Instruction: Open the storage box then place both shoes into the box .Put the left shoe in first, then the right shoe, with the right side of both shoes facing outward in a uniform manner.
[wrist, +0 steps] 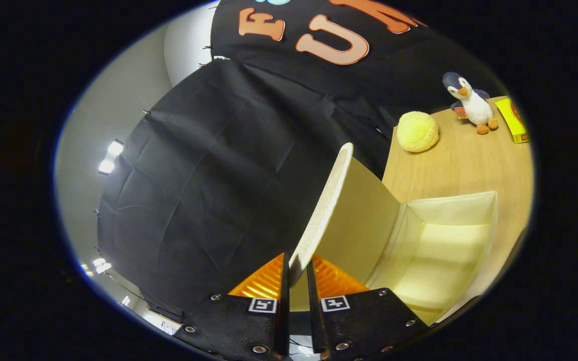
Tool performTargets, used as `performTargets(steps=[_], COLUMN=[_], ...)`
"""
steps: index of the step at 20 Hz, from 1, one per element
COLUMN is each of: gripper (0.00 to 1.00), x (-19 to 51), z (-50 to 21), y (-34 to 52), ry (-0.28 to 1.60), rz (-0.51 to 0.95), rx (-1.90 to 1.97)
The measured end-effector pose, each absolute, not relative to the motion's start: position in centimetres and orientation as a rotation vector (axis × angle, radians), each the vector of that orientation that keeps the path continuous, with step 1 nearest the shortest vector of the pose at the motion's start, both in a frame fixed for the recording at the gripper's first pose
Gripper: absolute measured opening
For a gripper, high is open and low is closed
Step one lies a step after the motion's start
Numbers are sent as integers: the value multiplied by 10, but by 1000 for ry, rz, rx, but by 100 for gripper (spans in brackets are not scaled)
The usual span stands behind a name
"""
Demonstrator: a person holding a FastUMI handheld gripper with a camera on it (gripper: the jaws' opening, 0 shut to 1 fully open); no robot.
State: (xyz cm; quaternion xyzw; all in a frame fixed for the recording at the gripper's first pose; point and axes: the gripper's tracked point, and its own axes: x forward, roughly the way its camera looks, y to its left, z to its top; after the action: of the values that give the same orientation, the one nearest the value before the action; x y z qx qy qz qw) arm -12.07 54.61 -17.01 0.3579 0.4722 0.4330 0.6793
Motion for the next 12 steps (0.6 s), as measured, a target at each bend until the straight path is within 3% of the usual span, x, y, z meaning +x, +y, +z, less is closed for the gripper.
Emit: performTargets(steps=[7,10,12], gripper=[21,63,79], x=[-131,-134,-132], z=[-198,-206,-211], y=[638,646,637], ry=[1169,1201,1181], rz=[913,897,877], rx=[773,776,742])
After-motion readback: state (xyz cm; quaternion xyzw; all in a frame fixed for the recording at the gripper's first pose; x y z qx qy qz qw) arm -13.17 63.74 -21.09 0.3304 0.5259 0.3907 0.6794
